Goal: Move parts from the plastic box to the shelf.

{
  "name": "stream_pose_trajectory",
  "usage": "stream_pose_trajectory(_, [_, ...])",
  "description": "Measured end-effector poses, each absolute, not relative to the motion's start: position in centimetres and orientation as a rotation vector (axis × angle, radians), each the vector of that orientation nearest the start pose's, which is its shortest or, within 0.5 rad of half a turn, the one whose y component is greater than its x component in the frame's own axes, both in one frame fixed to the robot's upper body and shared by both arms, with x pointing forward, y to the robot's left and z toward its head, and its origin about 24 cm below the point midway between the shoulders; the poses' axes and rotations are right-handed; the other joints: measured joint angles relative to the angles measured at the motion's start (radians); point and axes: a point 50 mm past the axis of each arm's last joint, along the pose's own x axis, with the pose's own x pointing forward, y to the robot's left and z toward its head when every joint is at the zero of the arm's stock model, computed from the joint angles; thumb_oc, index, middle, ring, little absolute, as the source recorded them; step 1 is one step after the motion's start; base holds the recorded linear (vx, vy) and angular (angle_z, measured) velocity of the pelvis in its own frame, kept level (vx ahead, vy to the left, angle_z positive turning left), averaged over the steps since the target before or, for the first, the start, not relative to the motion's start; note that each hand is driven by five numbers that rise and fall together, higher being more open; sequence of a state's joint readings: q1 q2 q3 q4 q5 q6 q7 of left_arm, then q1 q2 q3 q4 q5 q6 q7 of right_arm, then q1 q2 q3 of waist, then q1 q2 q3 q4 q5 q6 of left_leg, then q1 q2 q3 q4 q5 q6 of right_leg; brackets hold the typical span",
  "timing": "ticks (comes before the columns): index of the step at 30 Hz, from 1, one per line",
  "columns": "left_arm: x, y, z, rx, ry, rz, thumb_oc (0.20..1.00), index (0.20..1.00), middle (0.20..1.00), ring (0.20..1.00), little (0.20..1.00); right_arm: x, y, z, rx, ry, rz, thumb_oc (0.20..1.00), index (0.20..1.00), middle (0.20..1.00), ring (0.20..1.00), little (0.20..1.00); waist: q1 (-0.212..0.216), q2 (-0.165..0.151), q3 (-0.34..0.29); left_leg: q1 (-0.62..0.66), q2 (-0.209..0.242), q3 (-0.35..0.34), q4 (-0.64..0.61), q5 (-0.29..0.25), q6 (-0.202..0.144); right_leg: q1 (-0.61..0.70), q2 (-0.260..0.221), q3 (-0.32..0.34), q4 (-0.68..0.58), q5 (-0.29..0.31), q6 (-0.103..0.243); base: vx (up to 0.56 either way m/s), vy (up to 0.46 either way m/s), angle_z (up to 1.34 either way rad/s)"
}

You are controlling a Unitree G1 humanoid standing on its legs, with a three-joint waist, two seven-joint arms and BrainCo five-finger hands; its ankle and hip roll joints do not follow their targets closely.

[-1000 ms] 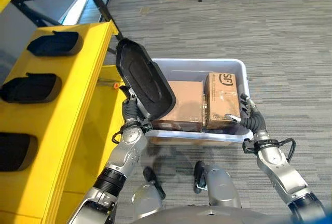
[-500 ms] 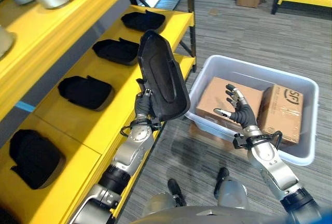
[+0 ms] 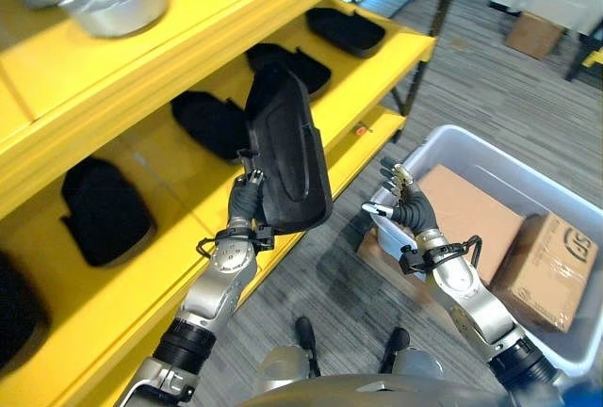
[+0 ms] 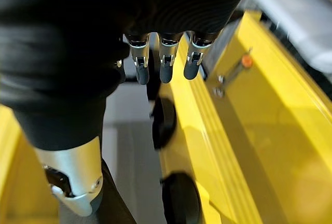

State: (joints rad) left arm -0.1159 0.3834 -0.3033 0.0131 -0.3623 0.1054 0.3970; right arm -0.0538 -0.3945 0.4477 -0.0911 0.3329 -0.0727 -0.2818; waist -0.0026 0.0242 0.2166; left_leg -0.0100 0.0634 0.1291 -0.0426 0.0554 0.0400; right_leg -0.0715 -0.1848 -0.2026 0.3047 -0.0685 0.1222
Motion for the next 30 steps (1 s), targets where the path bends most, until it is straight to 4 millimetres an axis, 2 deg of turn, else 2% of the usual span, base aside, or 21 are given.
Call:
stream_pose_trajectory(1, [26.9, 16.3, 4.6, 0.087, 0.107, 0.078, 0.200, 0.200, 0.200, 0.200, 0.200, 24.5, -12.4, 5.7, -0.023, -0.052, 0.172, 1.000, 1.000, 1.000, 1.000, 1.000, -0.005, -0.003, 0.001, -0.001, 0.002, -0.045, -0.001, 0.005, 0.000, -0.010, 0.054, 0.095, 0.028, -0.051, 0.003, 0.05, -0.042, 1.39])
stream_pose_trajectory(2, [26.9, 16.5, 4.4, 0.115, 0.115, 0.061, 0.200, 0.200, 0.200, 0.200, 0.200, 24.5, -12.5, 5.7, -0.015, -0.049, 0.151, 1.000, 1.000, 1.000, 1.000, 1.000, -0.032, -0.012, 0.001, -0.009, -0.001, -0.095, -0.011, 0.026, -0.011, -0.018, 0.144, 0.212, 0.013, -0.062, -0.005, 0.06, -0.043, 1.33])
stream_pose_trajectory(3, [26.7, 16.5, 4.2, 0.121, 0.119, 0.051, 0.200, 0.200, 0.200, 0.200, 0.200, 24.5, -12.6, 5.7, -0.013, -0.049, 0.146, 1.000, 1.000, 1.000, 1.000, 1.000, -0.030, -0.036, -0.005, -0.005, -0.018, -0.116, -0.022, 0.032, -0.016, -0.023, 0.166, 0.213, -0.007, -0.076, -0.025, 0.07, -0.071, 1.32])
stream_pose_trajectory(4, [26.4, 16.6, 3.8, 0.124, 0.135, 0.049, 0.200, 0.200, 0.200, 0.200, 0.200, 24.5, -12.7, 5.7, -0.007, -0.051, 0.133, 1.000, 1.000, 1.000, 1.000, 1.000, -0.033, -0.045, -0.006, -0.010, -0.044, -0.140, -0.025, 0.035, -0.021, 0.009, 0.173, 0.224, -0.070, -0.104, -0.082, 0.03, -0.042, 0.57])
stream_pose_trajectory(5, [26.0, 16.4, 3.4, 0.120, 0.152, 0.047, 0.200, 0.200, 0.200, 0.200, 0.200, 24.6, -12.9, 5.5, -0.007, -0.044, 0.122, 1.000, 1.000, 1.000, 1.000, 1.000, -0.032, -0.032, -0.003, -0.011, -0.039, -0.148, -0.028, 0.037, -0.022, 0.017, 0.182, 0.221, -0.090, -0.087, -0.080, 0.02, -0.054, 0.43])
stream_pose_trajectory(7, [25.7, 16.0, 2.9, 0.142, 0.168, 0.024, 0.200, 0.200, 0.200, 0.200, 0.200, 24.5, -13.3, 5.0, -0.008, -0.019, 0.104, 1.000, 1.000, 1.000, 1.000, 1.000, -0.049, -0.017, -0.001, -0.023, -0.033, -0.184, -0.024, 0.043, -0.026, 0.027, 0.193, 0.208, -0.093, -0.093, -0.074, 0.00, -0.070, 0.27])
stream_pose_trajectory(8, [25.8, 15.6, 2.9, 0.140, 0.167, 0.013, 0.200, 0.200, 0.200, 0.200, 0.200, 24.5, -13.6, 4.7, -0.013, -0.010, 0.093, 1.000, 1.000, 1.000, 1.000, 1.000, -0.056, -0.013, 0.001, -0.026, -0.029, -0.199, -0.024, 0.055, -0.041, 0.030, 0.201, 0.203, -0.093, -0.096, -0.074, -0.02, -0.086, 0.39])
stream_pose_trajectory(13, [25.6, 13.3, 2.7, 0.110, 0.170, -0.059, 0.200, 0.200, 0.200, 0.200, 0.200, 24.8, -15.2, 4.9, -0.043, -0.024, 0.040, 1.000, 1.000, 1.000, 1.000, 1.000, -0.088, 0.020, 0.022, -0.047, -0.019, -0.258, -0.024, 0.080, -0.059, 0.041, 0.222, 0.175, -0.118, -0.094, -0.083, -0.07, -0.081, 0.36])
stream_pose_trajectory(17, [25.5, 13.5, 2.6, 0.113, 0.175, -0.056, 0.200, 0.200, 0.200, 0.200, 0.200, 25.0, -15.7, 5.0, -0.027, -0.025, 0.016, 1.000, 1.000, 1.000, 1.000, 1.000, -0.080, 0.049, 0.039, -0.063, -0.016, -0.275, -0.022, 0.082, -0.062, 0.043, 0.228, 0.154, -0.116, -0.098, -0.088, -0.04, -0.061, 0.21])
stream_pose_trajectory(21, [25.6, 13.6, 2.6, 0.120, 0.177, -0.053, 0.200, 0.200, 0.200, 0.200, 0.200, 24.6, -16.1, 4.5, -0.022, -0.002, -0.005, 1.000, 1.000, 1.000, 1.000, 1.000, -0.084, 0.059, 0.044, -0.072, -0.019, -0.269, -0.032, 0.090, -0.056, 0.059, 0.226, 0.119, -0.130, -0.089, -0.108, -0.05, 0.007, 0.27])
stream_pose_trajectory(22, [25.8, 13.1, 2.8, 0.117, 0.175, -0.070, 0.200, 0.200, 0.200, 0.200, 0.200, 24.2, -16.6, 4.3, -0.015, 0.002, -0.030, 1.000, 1.000, 1.000, 1.000, 1.000, -0.094, 0.066, 0.044, -0.072, -0.032, -0.251, -0.049, 0.120, -0.034, 0.065, 0.221, 0.092, -0.128, -0.089, -0.111, -0.05, 0.076, 1.47])
stream_pose_trajectory(23, [26.4, 12.0, 3.5, 0.110, 0.151, -0.112, 0.200, 0.200, 0.200, 0.200, 0.200, 23.2, -17.8, 3.8, -0.013, 0.023, -0.091, 1.000, 1.000, 1.000, 1.000, 1.000, -0.140, 0.078, 0.054, -0.076, -0.023, -0.128, -0.058, 0.054, 0.039, 0.094, 0.203, 0.065, -0.133, -0.084, -0.134, -0.04, 0.090, 1.88])
stream_pose_trajectory(24, [26.5, 11.9, 3.8, 0.106, 0.141, -0.121, 0.200, 0.200, 0.200, 0.200, 0.200, 22.9, -18.0, 3.5, -0.020, 0.041, -0.097, 1.000, 1.000, 1.000, 1.000, 1.000, -0.153, 0.065, 0.061, -0.055, -0.013, -0.001, -0.052, -0.019, 0.066, 0.095, 0.174, 0.068, -0.113, -0.080, -0.142, 0.00, 0.106, 1.75])
stream_pose_trajectory(25, [26.5, 11.9, 3.9, 0.108, 0.136, -0.121, 0.200, 0.200, 0.200, 0.200, 0.200, 22.9, -18.1, 3.6, -0.025, 0.040, -0.093, 1.000, 1.000, 1.000, 1.000, 1.000, -0.158, 0.057, 0.066, -0.043, -0.012, 0.062, -0.044, -0.051, 0.085, 0.094, 0.154, 0.080, -0.086, -0.088, -0.144, 0.03, 0.149, 0.96])
stream_pose_trajectory(26, [26.5, 12.0, 4.0, 0.112, 0.133, -0.120, 0.200, 0.200, 0.200, 0.200, 0.200, 23.0, -18.2, 3.9, -0.037, 0.027, -0.088, 1.000, 1.000, 1.000, 1.000, 1.000, -0.164, 0.057, 0.066, -0.040, -0.009, 0.101, -0.002, -0.058, 0.099, 0.094, 0.147, 0.085, -0.041, -0.118, -0.141, 0.03, 0.136, 0.70])
stream_pose_trajectory(27, [26.5, 12.1, 4.1, 0.112, 0.131, -0.113, 0.200, 0.200, 0.200, 0.200, 0.200, 23.1, -18.3, 4.2, -0.047, 0.015, -0.082, 1.000, 1.000, 1.000, 1.000, 1.000, -0.169, 0.060, 0.064, -0.044, -0.007, 0.103, 0.014, -0.026, 0.090, 0.102, 0.140, 0.086, -0.013, -0.153, -0.146, 0.04, 0.166, 0.57])
stream_pose_trajectory(28, [26.3, 12.3, 4.0, 0.108, 0.132, -0.100, 0.200, 0.200, 0.200, 0.200, 0.200, 23.3, -18.3, 4.5, -0.050, 0.001, -0.078, 1.000, 1.000, 1.000, 1.000, 1.000, -0.166, 0.061, 0.063, -0.044, -0.003, 0.097, 0.021, 0.009, 0.061, 0.105, 0.136, 0.094, 0.005, -0.184, -0.149, 0.05, 0.222, 0.34])
stream_pose_trajectory(29, [26.2, 12.7, 4.1, 0.103, 0.130, -0.074, 0.200, 0.200, 0.200, 0.200, 0.200, 23.7, -18.1, 5.1, -0.043, -0.024, -0.069, 1.000, 1.000, 1.000, 1.000, 1.000, -0.159, 0.063, 0.061, -0.055, -0.011, 0.105, 0.013, 0.024, 0.016, 0.093, 0.126, 0.108, 0.007, -0.211, -0.137, 0.06, 0.263, 0.16])
stream_pose_trajectory(30, [26.2, 12.8, 4.1, 0.108, 0.130, -0.073, 0.200, 0.200, 0.200, 0.200, 0.200, 23.7, -18.1, 5.1, -0.045, -0.025, -0.065, 1.000, 1.000, 1.000, 1.000, 1.000, -0.160, 0.062, 0.062, -0.064, -0.009, 0.109, 0.010, 0.016, 0.004, 0.089, 0.122, 0.105, 0.006, -0.207, -0.139, 0.05, 0.237, 0.14])
